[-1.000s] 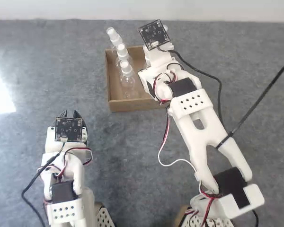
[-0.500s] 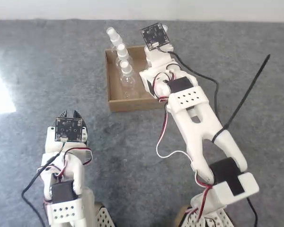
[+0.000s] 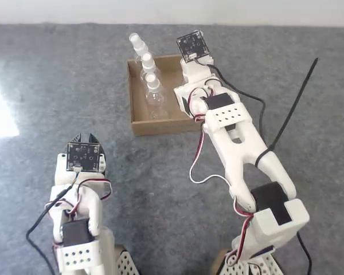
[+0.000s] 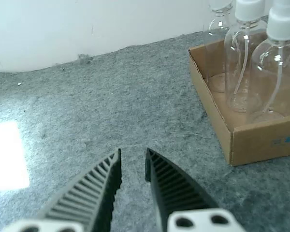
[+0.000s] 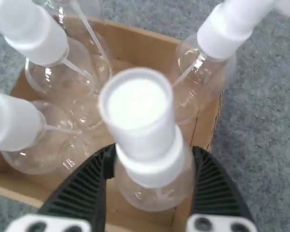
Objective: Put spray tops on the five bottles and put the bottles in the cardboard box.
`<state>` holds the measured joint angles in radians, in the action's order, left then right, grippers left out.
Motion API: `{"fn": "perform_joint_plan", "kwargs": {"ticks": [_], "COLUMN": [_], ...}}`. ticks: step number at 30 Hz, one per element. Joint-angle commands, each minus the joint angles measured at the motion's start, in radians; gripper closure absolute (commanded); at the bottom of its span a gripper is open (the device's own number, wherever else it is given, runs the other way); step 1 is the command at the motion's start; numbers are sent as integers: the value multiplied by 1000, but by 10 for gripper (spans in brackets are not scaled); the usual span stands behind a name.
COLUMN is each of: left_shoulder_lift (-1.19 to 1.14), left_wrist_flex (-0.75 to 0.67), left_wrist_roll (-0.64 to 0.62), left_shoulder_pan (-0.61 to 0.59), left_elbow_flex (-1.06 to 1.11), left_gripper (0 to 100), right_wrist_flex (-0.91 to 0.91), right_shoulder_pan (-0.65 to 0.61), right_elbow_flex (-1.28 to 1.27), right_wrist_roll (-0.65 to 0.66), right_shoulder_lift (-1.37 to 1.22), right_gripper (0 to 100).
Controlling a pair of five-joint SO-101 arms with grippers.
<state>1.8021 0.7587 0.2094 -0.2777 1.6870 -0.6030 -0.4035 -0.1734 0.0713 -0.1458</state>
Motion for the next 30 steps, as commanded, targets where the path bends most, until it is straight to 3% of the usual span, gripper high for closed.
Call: {"fn": "perform_joint_plan", "kwargs": {"ticks": [1,30], "left_shoulder_lift": [20,20], "left_wrist_flex": [-25,-21], "left_wrist_roll": [8,8], "left_shoulder_pan": [-3,-5], "left_elbow_flex": [-8,-7], "left_gripper": [923,923], "right_wrist_flex": [21,22], "right_shoulder_pan": [10,10], "right_elbow_flex": [64,66], "right_wrist_roll": [-9,-2], "right_shoulder_lift": [16,-44], "right_gripper": [887,880]}}
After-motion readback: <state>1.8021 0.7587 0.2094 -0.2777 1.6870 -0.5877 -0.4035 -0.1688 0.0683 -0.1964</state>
